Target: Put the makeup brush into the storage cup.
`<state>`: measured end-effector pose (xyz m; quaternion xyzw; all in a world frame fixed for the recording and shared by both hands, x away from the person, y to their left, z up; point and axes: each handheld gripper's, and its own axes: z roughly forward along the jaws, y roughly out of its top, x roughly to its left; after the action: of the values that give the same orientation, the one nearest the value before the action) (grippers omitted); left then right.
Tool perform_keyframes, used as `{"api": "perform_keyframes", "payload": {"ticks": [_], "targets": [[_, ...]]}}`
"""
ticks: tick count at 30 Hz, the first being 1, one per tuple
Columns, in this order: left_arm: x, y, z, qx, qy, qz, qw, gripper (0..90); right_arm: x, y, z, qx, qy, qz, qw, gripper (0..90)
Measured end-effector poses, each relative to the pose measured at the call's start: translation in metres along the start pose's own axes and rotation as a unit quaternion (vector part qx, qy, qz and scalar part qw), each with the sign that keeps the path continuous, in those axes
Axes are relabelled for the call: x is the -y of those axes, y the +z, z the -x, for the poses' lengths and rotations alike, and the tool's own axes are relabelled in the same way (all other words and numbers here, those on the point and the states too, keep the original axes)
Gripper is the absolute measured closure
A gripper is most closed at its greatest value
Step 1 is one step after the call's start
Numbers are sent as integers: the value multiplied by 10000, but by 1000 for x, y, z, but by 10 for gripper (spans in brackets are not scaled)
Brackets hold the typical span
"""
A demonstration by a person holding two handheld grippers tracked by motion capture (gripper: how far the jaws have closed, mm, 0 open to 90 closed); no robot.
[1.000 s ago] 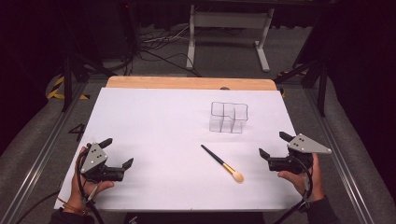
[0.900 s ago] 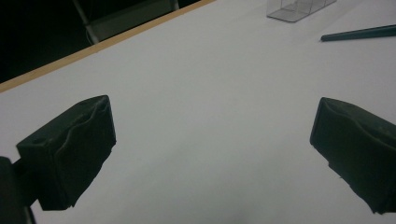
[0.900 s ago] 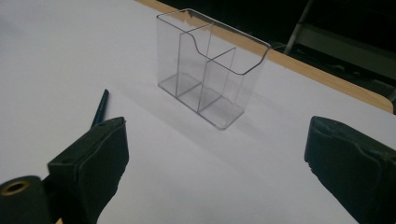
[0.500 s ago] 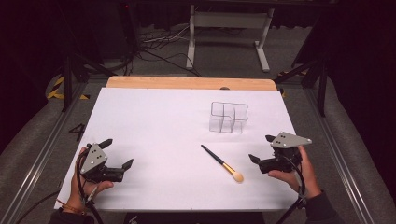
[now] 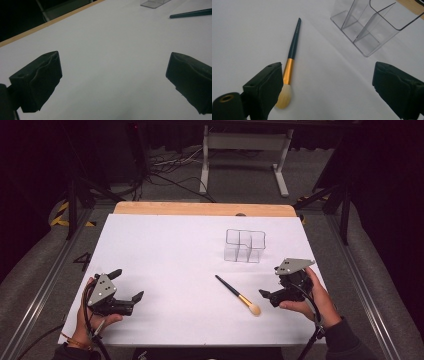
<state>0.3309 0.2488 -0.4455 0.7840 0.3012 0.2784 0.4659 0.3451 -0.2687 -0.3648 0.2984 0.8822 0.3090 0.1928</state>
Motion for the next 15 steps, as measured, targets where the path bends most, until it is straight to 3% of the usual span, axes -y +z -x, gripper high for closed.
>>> {"api": "perform_keyframes", "payload": {"ticks": [5,15], "targets": [[0,0,0,-5,-24,15,10000,10,-7,2,-3,-21,-146,-215,9997,105],[-1,0,1,4,9,37,10000,11,-11,12,-6,-124,-201,-424,9988,105]]}}
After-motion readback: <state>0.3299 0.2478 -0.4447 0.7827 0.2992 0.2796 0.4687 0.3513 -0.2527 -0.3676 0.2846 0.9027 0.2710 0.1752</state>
